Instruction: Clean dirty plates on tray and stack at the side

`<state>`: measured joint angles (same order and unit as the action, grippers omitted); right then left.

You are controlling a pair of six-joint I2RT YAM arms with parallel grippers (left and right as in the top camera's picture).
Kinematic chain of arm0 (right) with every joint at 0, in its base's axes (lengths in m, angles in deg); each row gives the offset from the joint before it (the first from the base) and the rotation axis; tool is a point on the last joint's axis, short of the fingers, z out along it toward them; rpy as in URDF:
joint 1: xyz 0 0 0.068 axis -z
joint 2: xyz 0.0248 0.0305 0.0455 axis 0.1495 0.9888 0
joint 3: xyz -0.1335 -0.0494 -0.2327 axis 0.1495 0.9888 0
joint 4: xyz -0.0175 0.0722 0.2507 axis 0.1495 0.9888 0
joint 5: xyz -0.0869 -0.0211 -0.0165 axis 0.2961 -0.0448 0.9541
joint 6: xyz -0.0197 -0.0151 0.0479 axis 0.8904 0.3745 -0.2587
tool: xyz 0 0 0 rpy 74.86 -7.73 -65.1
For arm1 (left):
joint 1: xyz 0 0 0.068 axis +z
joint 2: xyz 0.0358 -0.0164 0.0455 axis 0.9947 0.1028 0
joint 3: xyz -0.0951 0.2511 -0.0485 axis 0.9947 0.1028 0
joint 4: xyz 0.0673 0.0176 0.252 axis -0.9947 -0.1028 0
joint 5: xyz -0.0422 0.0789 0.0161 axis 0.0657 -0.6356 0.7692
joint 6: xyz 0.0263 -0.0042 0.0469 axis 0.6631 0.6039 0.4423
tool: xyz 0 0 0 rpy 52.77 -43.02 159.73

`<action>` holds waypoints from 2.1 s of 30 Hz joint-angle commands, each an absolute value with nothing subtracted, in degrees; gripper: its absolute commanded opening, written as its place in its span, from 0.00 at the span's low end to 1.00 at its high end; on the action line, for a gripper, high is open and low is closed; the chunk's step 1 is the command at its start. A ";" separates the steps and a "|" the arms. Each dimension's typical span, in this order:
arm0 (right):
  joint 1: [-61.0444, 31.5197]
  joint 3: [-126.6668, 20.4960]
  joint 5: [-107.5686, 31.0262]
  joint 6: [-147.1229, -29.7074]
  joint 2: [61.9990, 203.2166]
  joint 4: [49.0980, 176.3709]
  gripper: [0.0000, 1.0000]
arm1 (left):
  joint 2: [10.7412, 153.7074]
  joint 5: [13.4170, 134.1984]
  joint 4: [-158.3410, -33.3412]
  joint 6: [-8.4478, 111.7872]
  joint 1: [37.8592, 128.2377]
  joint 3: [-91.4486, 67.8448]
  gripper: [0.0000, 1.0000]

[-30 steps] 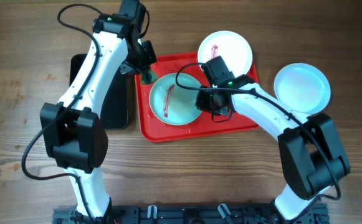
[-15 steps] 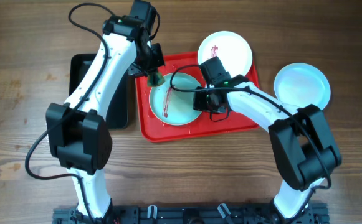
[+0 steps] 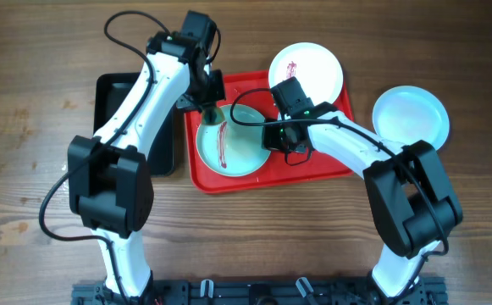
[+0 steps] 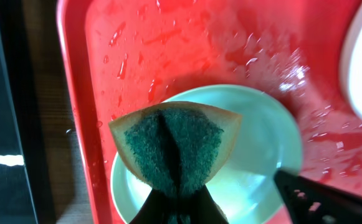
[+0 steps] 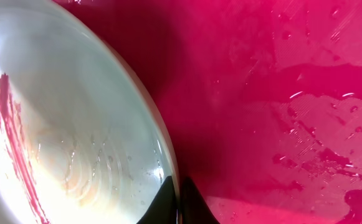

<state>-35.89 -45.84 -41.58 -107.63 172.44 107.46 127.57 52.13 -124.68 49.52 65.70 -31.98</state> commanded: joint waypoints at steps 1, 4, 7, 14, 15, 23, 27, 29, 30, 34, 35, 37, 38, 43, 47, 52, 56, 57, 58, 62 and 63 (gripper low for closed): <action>-35.03 -46.10 -44.14 -106.80 174.06 107.41 0.04 | 128.03 53.92 -122.98 54.43 65.57 -28.65 0.04; -34.88 -46.10 -44.12 -106.84 174.15 107.30 0.04 | 128.03 56.85 -121.29 54.78 65.55 -26.47 0.04; -34.88 -46.10 -44.12 -106.84 174.15 107.00 0.04 | 128.03 57.09 -119.50 55.35 65.55 -23.89 0.04; -34.88 -46.10 -44.14 -106.88 174.15 106.84 0.04 | 128.03 57.28 -114.23 60.82 65.40 -16.54 0.04; -34.88 -46.10 -44.23 -106.86 174.15 106.76 0.04 | 128.03 57.33 -112.81 61.30 65.16 -15.17 0.04; -34.88 -46.10 -44.34 -106.93 174.15 106.73 0.04 | 128.03 57.35 -108.94 62.04 61.22 -8.79 0.04; -34.88 -46.10 -44.34 -107.10 174.15 106.71 0.04 | 128.03 58.84 -108.88 62.52 59.06 -8.39 0.04; -34.88 -46.10 -44.36 -107.10 174.15 106.73 0.04 | 128.03 63.03 -108.16 66.32 58.12 -8.39 0.04; -34.88 -46.10 -44.36 -107.08 174.15 106.73 0.04 | 128.03 65.31 -107.79 68.10 57.90 -8.39 0.04; -34.88 -46.10 -44.34 -107.10 174.15 106.73 0.04 | 128.03 71.51 -107.26 71.66 58.10 -8.39 0.04; -34.88 -46.10 -44.34 -107.10 174.15 106.73 0.04 | 128.03 71.38 -107.31 71.64 58.19 -8.39 0.04; -34.88 -46.10 -44.34 -107.08 174.15 106.76 0.04 | 128.03 70.05 -107.22 70.76 58.51 -8.39 0.04; -34.88 -46.10 -44.34 -107.08 174.15 106.76 0.04 | 128.03 68.93 -107.13 69.93 58.65 -8.39 0.04; -34.88 -46.10 -44.34 -107.10 174.15 106.76 0.04 | 128.03 47.86 -106.58 55.72 59.89 -8.39 0.04; -34.88 -46.10 -44.31 -107.34 174.15 106.76 0.04 | 128.03 29.48 -106.56 43.79 60.26 -8.39 0.04; -34.88 -46.10 -44.29 -107.47 174.15 106.73 0.04 | 128.03 20.02 -105.14 40.69 59.02 -8.39 0.04; -34.88 -46.10 -44.29 -107.50 174.15 106.76 0.04 | 128.03 17.29 -102.82 40.69 57.05 -8.39 0.04; -34.88 -46.10 -44.29 -107.50 174.15 106.76 0.04 | 128.03 17.13 -102.08 40.69 56.57 -8.39 0.04; -34.88 -46.10 -44.29 -107.50 174.15 106.76 0.04 | 128.03 17.20 -101.29 40.69 56.15 -8.39 0.04; -34.88 -46.10 -44.27 -107.50 174.15 106.80 0.04 | 128.03 23.32 -99.22 45.25 54.65 -8.39 0.04; -34.88 -46.10 -44.27 -107.50 174.15 106.80 0.04 | 128.03 27.71 -98.80 48.25 54.51 -8.39 0.04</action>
